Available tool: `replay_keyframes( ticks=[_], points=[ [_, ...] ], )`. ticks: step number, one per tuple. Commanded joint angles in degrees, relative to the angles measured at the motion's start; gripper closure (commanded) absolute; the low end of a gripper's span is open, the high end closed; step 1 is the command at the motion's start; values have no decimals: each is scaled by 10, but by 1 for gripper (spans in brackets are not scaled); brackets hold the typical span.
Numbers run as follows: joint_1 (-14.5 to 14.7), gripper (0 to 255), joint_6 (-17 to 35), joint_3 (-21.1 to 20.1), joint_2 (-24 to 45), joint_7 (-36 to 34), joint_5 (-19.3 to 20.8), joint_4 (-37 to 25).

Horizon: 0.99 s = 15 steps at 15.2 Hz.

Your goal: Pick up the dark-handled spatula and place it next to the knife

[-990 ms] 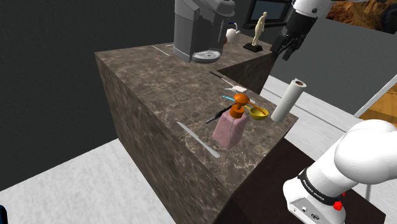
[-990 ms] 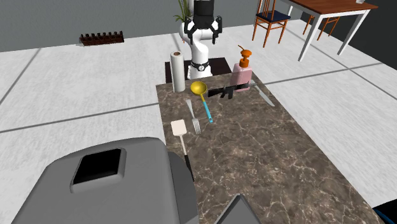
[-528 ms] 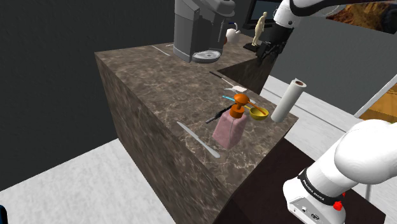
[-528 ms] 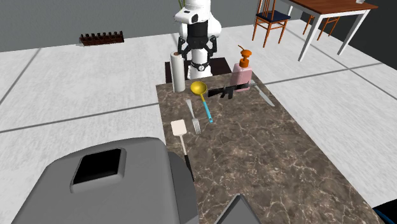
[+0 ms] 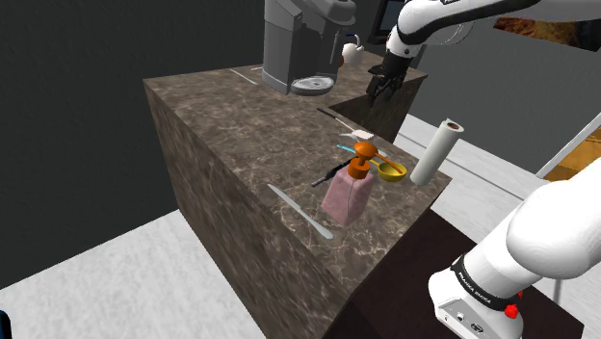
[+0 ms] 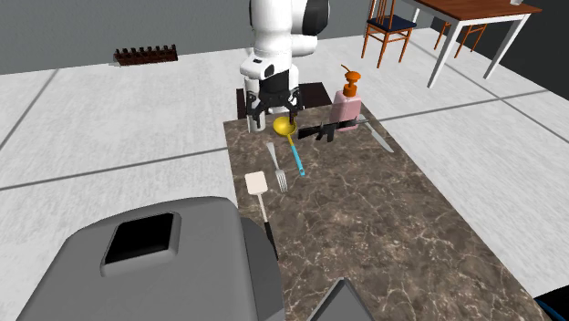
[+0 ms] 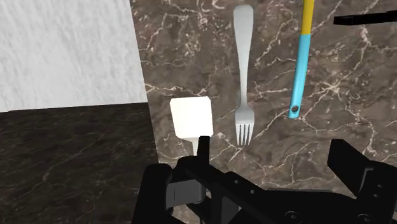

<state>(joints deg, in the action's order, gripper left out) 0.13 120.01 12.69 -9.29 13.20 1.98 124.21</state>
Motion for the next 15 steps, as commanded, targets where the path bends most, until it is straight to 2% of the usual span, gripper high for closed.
replay_keyframes(
  ticks=[1,8,15],
  points=[
    [0,0,16,7,46,18,-13,-28],
    [-14,0,46,14,208,82,-66,-148],
    [-46,0,38,0,375,128,-109,-314]
  ],
)
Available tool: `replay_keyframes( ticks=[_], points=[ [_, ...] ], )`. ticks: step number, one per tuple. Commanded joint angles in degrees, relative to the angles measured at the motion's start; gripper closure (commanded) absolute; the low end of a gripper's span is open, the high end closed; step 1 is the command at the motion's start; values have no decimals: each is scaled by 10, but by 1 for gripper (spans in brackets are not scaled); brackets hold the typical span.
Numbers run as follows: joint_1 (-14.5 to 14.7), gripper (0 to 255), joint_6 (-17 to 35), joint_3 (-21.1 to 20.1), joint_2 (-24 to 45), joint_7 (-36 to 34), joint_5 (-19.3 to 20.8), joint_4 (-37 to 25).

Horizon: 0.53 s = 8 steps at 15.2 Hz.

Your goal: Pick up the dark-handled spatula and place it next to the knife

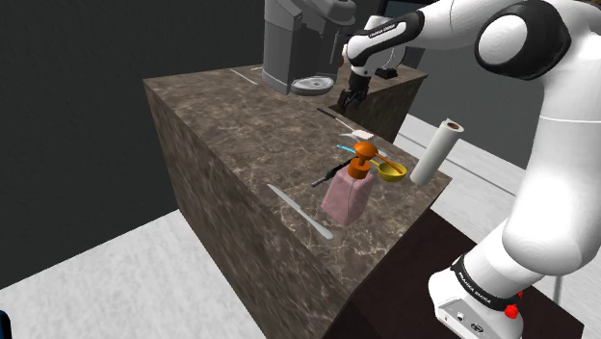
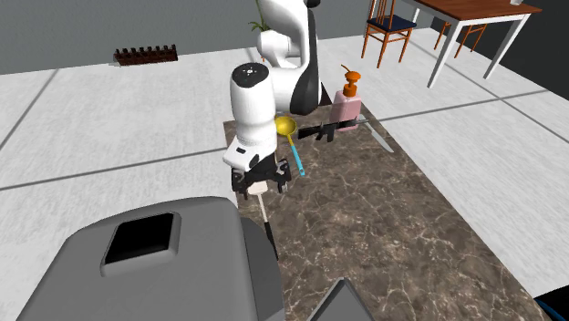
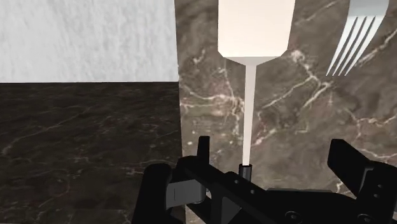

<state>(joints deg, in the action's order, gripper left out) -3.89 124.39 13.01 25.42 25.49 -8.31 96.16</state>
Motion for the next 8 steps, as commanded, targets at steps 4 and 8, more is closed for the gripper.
replay_keyframes(
  ticks=[4,8],
  points=[
    [-8,0,10,-6,48,9,-10,-36],
    [-10,0,35,-9,67,12,-16,-31]
  ],
)
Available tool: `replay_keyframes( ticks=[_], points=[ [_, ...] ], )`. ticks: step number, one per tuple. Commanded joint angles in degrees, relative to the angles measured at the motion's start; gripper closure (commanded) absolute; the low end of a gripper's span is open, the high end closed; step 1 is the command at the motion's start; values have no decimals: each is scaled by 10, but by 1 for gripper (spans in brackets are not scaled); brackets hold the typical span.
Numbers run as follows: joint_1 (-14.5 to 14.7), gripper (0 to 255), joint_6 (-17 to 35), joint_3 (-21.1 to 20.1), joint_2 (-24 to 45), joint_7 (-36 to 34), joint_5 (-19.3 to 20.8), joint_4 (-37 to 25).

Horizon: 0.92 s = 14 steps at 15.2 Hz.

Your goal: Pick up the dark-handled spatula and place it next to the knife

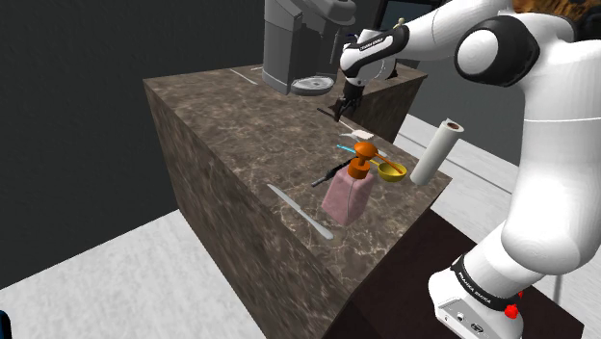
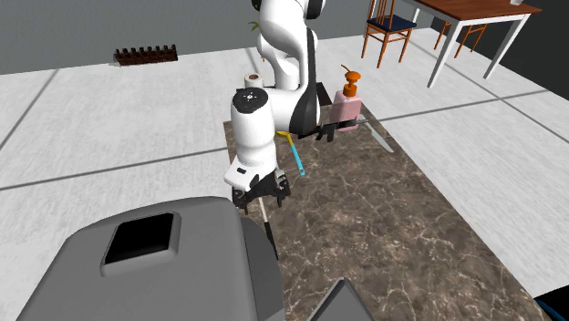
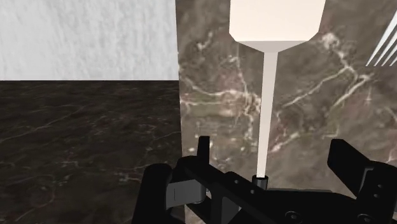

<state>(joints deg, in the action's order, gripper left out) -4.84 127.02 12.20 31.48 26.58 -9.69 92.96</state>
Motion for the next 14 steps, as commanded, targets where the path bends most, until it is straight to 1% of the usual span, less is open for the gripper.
replay_keyframes(
  ticks=[1,8,9,14],
  points=[
    [0,0,8,-1,7,1,-2,1],
    [0,0,8,-1,7,1,-2,1],
    [0,255,8,-1,7,1,-2,1],
    [0,255,8,-1,7,1,-2,1]
  ],
)
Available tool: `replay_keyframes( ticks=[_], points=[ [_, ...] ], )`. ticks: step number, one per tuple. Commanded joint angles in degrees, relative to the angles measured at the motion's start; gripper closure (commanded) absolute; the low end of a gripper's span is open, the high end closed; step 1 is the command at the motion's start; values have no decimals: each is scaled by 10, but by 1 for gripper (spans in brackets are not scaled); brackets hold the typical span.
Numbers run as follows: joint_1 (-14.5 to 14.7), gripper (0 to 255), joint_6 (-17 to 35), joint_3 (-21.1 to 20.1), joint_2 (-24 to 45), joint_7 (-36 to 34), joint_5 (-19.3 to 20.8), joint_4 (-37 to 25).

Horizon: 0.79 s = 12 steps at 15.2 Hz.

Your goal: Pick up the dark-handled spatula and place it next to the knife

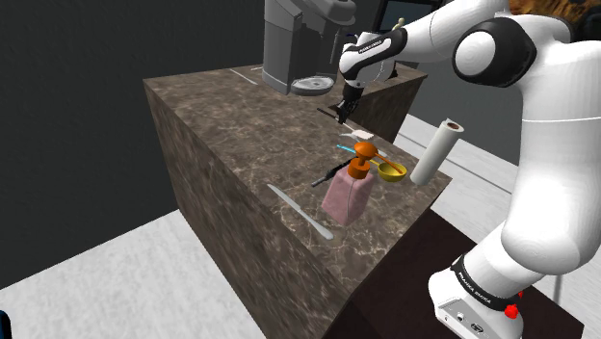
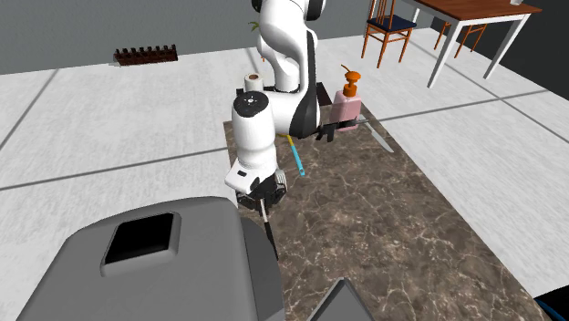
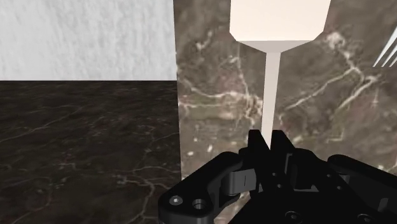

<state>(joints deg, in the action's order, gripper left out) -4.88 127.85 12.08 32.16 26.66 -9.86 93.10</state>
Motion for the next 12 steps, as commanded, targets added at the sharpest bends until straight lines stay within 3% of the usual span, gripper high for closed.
replay_keyframes(
  ticks=[1,12],
  points=[
    [0,255,0,0,0,0,0,0],
    [3,255,-47,5,-28,-6,9,-20]
  ],
)
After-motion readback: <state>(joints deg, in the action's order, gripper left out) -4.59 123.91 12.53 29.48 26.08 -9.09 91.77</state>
